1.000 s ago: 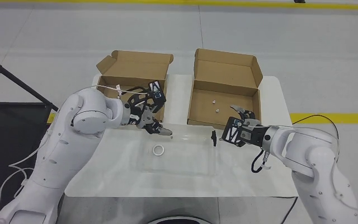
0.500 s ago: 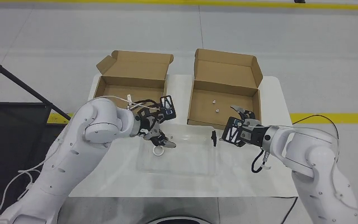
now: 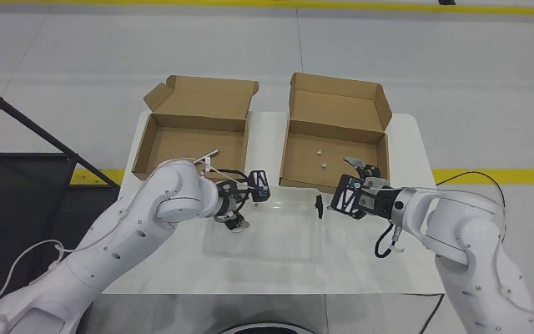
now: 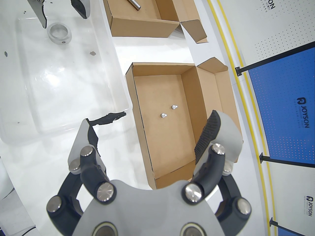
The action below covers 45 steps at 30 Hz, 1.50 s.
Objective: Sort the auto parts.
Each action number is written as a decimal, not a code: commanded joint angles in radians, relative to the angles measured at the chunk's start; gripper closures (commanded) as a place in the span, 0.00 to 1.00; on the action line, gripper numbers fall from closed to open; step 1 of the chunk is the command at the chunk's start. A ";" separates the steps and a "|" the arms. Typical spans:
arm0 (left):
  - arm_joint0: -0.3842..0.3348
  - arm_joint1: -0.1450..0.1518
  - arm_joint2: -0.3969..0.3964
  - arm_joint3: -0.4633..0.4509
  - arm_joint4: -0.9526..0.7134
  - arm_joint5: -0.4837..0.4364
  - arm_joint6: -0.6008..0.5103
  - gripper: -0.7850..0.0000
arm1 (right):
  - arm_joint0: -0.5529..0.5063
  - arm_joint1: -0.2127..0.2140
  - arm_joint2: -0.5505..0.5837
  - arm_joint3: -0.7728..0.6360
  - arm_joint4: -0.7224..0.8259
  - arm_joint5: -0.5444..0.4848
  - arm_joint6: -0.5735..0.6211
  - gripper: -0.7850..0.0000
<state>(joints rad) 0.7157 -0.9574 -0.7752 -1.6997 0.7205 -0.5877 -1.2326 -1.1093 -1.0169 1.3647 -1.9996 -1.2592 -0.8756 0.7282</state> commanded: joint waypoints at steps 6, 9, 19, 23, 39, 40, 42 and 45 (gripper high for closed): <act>-0.015 -0.001 0.053 0.059 0.045 -0.023 0.023 0.38 | 0.000 0.000 0.000 0.000 0.000 0.000 0.000 0.00; -0.021 -0.005 0.061 0.069 0.056 -0.021 0.034 0.43 | 0.000 0.000 0.000 0.000 0.000 0.000 0.000 0.00; -0.032 -0.022 0.102 0.107 0.142 -0.002 0.067 0.56 | 0.000 0.000 0.000 0.000 0.000 0.000 0.000 0.00; -0.044 -0.032 0.121 0.130 0.149 -0.003 0.061 0.57 | 0.000 0.000 0.000 0.000 0.000 0.000 0.000 0.00; -0.077 -0.062 0.161 0.207 0.120 -0.033 0.062 0.86 | 0.000 0.000 0.000 0.000 0.000 0.000 0.000 0.00; -0.078 -0.063 0.162 0.209 0.114 -0.034 0.064 0.92 | 0.000 0.000 0.000 0.000 0.000 0.000 0.000 0.00; -0.080 -0.065 0.160 0.207 0.106 -0.036 0.066 1.00 | 0.000 0.000 0.000 0.000 0.000 0.000 0.000 0.00; -0.082 -0.064 0.148 0.193 0.083 -0.041 0.076 1.00 | 0.000 0.000 0.000 0.000 0.000 0.000 0.000 0.00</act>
<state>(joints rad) 0.6346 -1.0222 -0.6222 -1.4999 0.8105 -0.6270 -1.1588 -1.1093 -1.0169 1.3647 -1.9996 -1.2592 -0.8756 0.7282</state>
